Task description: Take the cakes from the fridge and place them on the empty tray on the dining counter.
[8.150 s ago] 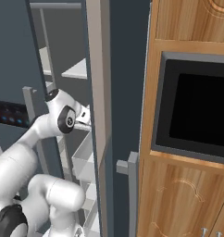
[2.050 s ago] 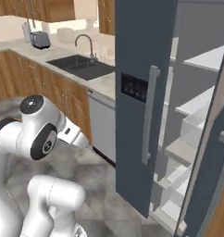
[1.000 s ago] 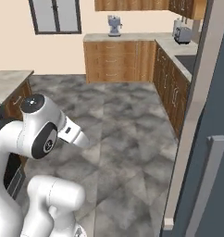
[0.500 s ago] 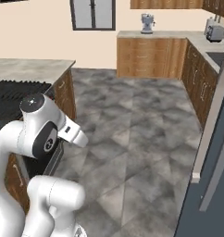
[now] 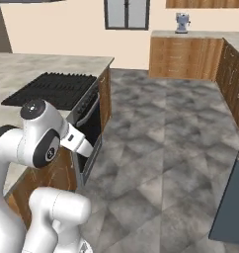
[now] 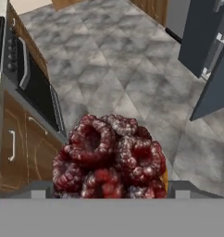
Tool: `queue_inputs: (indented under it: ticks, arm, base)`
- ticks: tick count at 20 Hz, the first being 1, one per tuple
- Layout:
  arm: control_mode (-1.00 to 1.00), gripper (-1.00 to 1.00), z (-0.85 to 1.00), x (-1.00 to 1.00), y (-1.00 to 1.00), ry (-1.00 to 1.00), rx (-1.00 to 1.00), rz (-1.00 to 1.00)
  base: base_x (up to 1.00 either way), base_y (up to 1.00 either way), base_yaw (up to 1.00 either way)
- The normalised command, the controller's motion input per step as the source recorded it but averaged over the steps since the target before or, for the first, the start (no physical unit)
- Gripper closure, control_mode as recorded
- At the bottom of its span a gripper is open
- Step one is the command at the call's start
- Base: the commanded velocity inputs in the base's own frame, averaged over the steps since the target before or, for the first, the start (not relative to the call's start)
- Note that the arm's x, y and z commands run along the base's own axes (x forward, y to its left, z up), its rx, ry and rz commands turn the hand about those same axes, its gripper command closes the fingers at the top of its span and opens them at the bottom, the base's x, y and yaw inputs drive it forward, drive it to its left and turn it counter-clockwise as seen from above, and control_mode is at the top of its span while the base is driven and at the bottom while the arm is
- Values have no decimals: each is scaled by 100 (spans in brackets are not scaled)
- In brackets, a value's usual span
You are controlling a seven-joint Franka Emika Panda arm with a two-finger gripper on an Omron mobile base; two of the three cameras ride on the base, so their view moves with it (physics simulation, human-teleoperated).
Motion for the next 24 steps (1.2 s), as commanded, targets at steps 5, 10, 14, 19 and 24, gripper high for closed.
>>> queue_inputs:
  ticks: [5, 10, 14, 19, 24]
  arm:
    - [100, 100, 0, 0, 0, 0, 0, 0]
    - [100, 100, 0, 0, 0, 0, 0, 0]
    - [100, 100, 0, 0, 0, 0, 0, 0]
    - [100, 100, 0, 0, 0, 0, 0, 0]
    - [100, 100, 0, 0, 0, 0, 0, 0]
  base:
    - [-100, 32, 16]
    - [-100, 10, 20]
    - [-100, 11, 20]
    - [-95, 49, 18]
    - [-20, 100, 8]
